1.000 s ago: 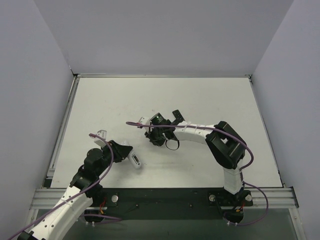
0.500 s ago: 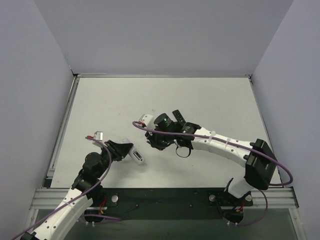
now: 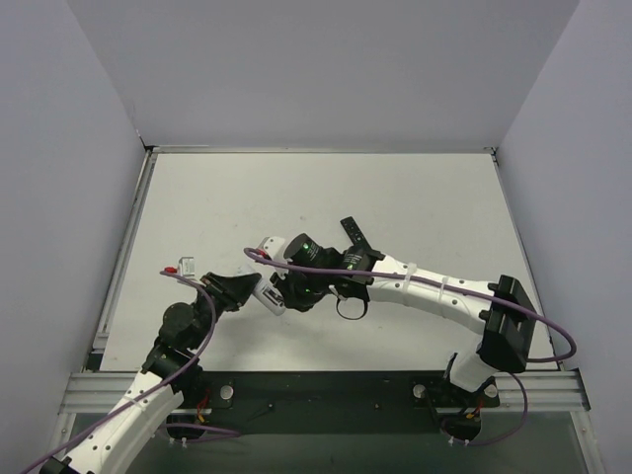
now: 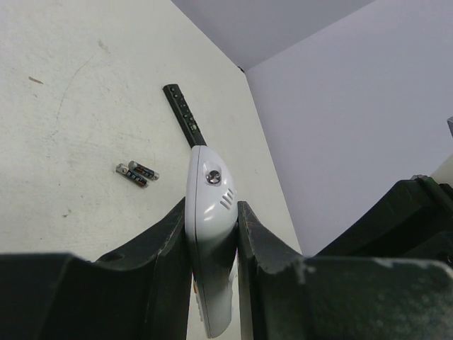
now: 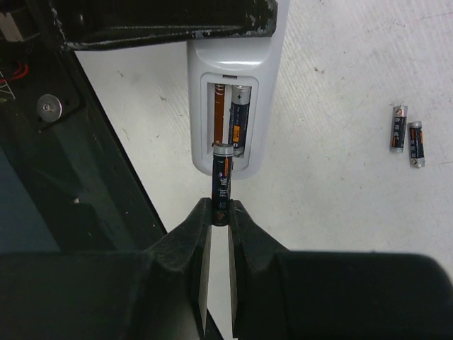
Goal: Load the batteries into the remote control
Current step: Load the battery into the remote control.
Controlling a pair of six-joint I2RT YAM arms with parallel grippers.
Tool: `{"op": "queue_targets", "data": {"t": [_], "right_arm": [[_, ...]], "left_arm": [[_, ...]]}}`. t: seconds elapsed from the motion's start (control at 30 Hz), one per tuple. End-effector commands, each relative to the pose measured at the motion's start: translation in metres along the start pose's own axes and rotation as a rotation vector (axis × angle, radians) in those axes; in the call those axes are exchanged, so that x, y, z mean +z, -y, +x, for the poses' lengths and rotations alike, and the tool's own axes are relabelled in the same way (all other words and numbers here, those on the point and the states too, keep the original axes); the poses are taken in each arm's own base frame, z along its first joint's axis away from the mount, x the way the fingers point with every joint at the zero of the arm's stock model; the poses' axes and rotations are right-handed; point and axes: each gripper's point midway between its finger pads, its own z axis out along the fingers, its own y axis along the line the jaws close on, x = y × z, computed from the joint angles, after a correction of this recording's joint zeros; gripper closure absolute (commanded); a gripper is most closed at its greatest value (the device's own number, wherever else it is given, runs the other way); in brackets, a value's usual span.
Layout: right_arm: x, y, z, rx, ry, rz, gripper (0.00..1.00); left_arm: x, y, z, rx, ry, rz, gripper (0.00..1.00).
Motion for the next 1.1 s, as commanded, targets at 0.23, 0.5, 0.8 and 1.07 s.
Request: {"op": "queue_targets", "data": {"t": [0.23,0.5,0.8,1.07], "right_arm": [[0.005,-0.007,-0.015,0.03,-0.024,0.014,1.0],[0.007,-0.013,-0.02,0.018,-0.023,0.0,1.0],[0.006,-0.014,-0.026,0.008,-0.009,0.004,1.0],[0.006,-0.013,-0.031,-0.003,-0.002,0.007,0.98]], "left_arm": [[0.0,-0.011,0.005,-0.032,0.025,0.025,1.0],[-0.001,-0.009,0.006,-0.056,0.028,0.041,1.0],[-0.001,-0.004,0.01,-0.098,0.013,0.075,1.0],[-0.001,0.002,0.01,-0.115,0.002,0.098,1.0]]}}
